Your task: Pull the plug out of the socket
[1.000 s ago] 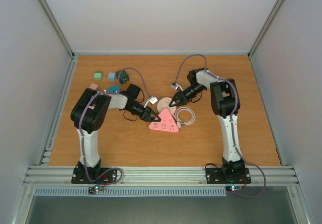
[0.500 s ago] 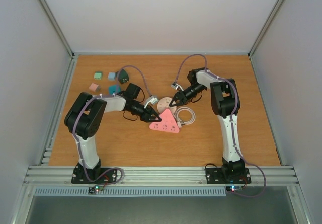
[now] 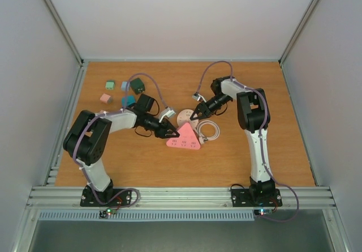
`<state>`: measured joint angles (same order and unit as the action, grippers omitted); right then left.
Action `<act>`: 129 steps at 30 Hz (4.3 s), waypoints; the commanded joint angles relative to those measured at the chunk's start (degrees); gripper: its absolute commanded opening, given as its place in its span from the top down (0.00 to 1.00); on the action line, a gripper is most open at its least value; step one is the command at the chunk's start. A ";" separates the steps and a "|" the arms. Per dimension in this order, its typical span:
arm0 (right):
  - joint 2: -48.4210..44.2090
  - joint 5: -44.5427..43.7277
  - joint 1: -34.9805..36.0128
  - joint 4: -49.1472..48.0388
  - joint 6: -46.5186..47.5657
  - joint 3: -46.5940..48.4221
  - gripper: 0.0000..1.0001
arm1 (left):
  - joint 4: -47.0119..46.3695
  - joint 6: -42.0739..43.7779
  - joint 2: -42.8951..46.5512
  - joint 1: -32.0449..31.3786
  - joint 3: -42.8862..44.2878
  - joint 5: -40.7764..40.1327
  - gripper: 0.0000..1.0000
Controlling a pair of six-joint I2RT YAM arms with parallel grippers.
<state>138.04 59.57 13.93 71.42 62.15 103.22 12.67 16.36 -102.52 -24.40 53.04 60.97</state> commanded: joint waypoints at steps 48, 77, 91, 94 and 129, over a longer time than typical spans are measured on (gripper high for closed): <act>-6.62 -7.28 -27.35 -4.50 -2.78 -7.47 0.78 | 20.88 17.98 6.51 39.04 -0.11 -13.63 0.30; -0.06 -9.09 -30.81 -2.12 -6.79 10.20 0.29 | 23.26 13.44 17.04 36.09 12.04 -19.48 0.00; -11.28 -13.83 -31.13 -0.59 -8.19 13.51 0.01 | 32.94 13.14 15.34 36.09 28.75 -30.06 0.00; -15.24 -11.71 -31.16 -0.06 -10.20 14.26 0.01 | 36.69 12.63 13.86 36.14 34.61 -30.58 0.00; -70.84 -3.35 -31.16 -15.42 -26.98 -34.53 0.01 | 32.52 -1.86 41.88 37.21 7.89 -41.53 0.00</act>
<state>70.46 55.83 -16.84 59.00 37.01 71.07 49.65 15.38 -63.37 12.58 63.22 20.45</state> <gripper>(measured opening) 0.985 0.996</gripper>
